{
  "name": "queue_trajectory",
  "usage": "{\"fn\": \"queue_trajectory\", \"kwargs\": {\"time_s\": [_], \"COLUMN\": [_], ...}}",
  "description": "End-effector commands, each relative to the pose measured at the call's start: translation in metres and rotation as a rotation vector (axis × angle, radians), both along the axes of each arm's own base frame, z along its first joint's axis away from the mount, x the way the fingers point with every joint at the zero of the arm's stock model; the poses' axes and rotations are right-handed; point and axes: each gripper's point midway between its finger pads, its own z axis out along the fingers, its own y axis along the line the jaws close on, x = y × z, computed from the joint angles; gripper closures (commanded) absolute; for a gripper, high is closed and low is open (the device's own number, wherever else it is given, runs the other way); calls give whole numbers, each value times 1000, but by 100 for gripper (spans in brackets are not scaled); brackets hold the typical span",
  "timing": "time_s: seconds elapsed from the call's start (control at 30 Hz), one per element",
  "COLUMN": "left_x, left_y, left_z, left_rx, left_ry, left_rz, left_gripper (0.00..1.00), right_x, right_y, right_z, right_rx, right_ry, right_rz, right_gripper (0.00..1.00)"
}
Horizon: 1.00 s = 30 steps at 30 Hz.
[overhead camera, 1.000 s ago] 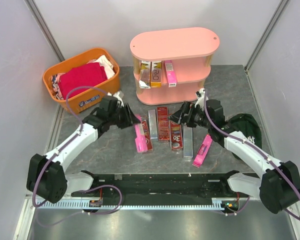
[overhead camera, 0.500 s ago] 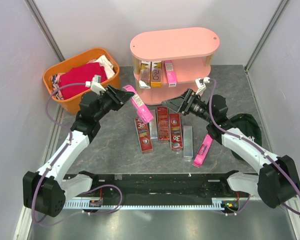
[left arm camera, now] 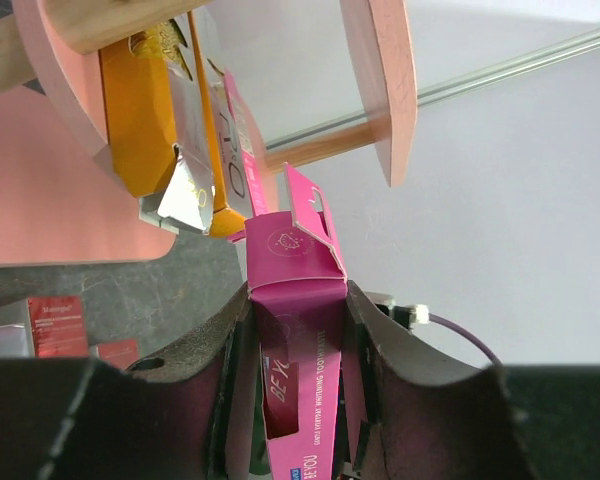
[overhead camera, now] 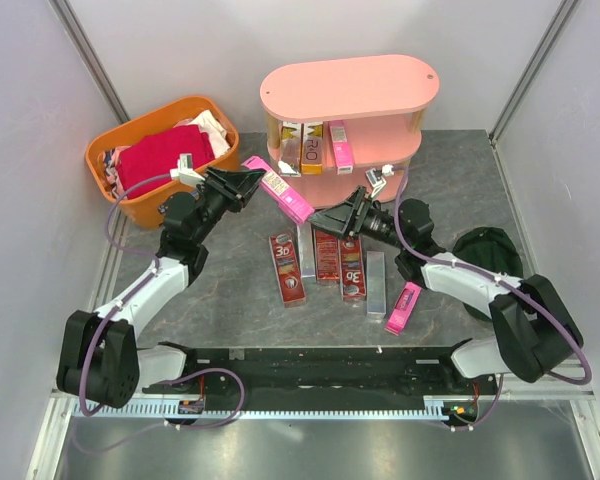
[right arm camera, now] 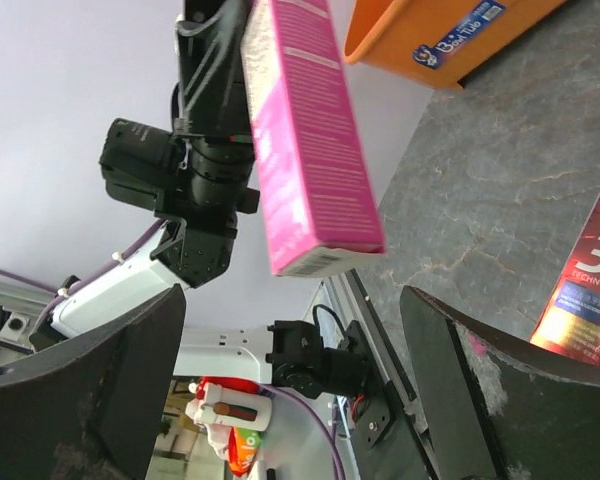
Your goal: Place and organize the toothpastes onto the shelf
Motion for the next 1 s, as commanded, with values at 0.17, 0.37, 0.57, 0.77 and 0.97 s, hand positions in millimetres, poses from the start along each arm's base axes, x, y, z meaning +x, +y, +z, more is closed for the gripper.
{"fn": "queue_trajectory", "kwargs": {"time_s": [0.17,0.37,0.57,0.77,0.97], "left_x": [-8,-7,-5,-3,-2], "left_y": [-3,-7,-9,-10,-12], "left_z": [54,48,42,35,28], "left_rx": [-85,-91,-91,-87,-61], "left_ry": [-150,-144,-132,-115,-95], "left_rz": [-41,-64,-76,-77,-86], "left_gripper": [80,80,80,80,46], "right_x": [7,10,12,7,5], "right_y": [11,14,17,18,17], "right_z": [2,13,19,23,23], "right_rx": [72,181,209,211,177], "right_ry": [14,-12,-27,-36,-47], "right_rz": [31,60,70,88,75], "right_gripper": [9,23,37,63,83]}}
